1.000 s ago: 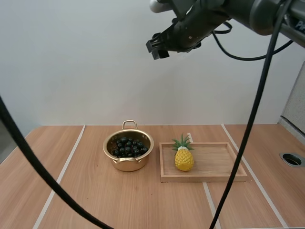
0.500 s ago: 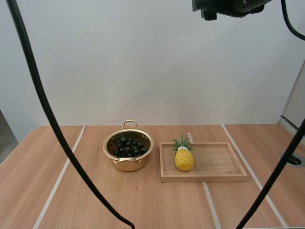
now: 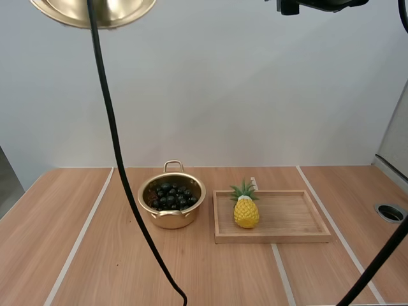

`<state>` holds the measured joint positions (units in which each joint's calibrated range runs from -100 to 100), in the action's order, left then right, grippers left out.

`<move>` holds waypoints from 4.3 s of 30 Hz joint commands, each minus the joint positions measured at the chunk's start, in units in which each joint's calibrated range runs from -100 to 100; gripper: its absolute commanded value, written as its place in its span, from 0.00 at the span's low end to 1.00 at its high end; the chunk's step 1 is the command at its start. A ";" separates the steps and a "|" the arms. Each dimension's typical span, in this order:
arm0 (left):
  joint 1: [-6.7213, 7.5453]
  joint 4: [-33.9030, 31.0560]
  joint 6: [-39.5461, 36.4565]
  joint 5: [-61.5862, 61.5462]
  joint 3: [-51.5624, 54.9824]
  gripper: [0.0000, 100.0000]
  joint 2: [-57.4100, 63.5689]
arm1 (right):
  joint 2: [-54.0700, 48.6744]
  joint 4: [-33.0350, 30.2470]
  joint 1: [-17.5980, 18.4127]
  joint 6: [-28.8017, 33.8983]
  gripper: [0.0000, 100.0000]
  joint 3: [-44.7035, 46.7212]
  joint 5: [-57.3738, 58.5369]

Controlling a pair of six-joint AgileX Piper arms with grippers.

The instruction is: Open the pot, put the grape inside, and close it

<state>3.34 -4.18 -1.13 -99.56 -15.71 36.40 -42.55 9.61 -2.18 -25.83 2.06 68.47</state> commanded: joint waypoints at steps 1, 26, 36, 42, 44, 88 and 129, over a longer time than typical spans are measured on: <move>0.04 3.10 -0.61 3.39 5.17 0.00 -0.09 | -1.16 -0.48 -0.20 0.90 1.00 -0.43 1.36; 0.04 11.55 5.31 42.92 50.84 0.00 -0.25 | -4.30 -1.85 -0.20 1.01 1.00 -0.43 2.29; 0.04 12.12 6.85 50.48 58.43 0.00 -3.79 | -4.29 -1.85 -0.20 1.01 1.00 -0.43 2.83; 0.04 16.10 10.16 50.27 58.86 0.00 -8.36 | -4.29 -1.85 -0.20 1.01 1.00 -0.43 2.83; 0.11 17.99 11.64 50.17 58.86 0.00 -9.88 | -4.29 -1.85 -0.20 1.01 1.00 -0.43 3.19; 0.11 27.49 19.88 54.90 58.86 0.00 -29.50 | -4.29 -3.15 -0.20 1.01 1.00 -0.43 6.84; 0.11 23.56 18.21 47.80 58.71 1.00 -33.23 | -4.29 -3.15 -0.20 0.91 1.00 -0.43 7.00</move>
<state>3.34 19.76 17.16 -49.16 42.76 3.94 -46.07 6.90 -2.18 -24.73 2.06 75.83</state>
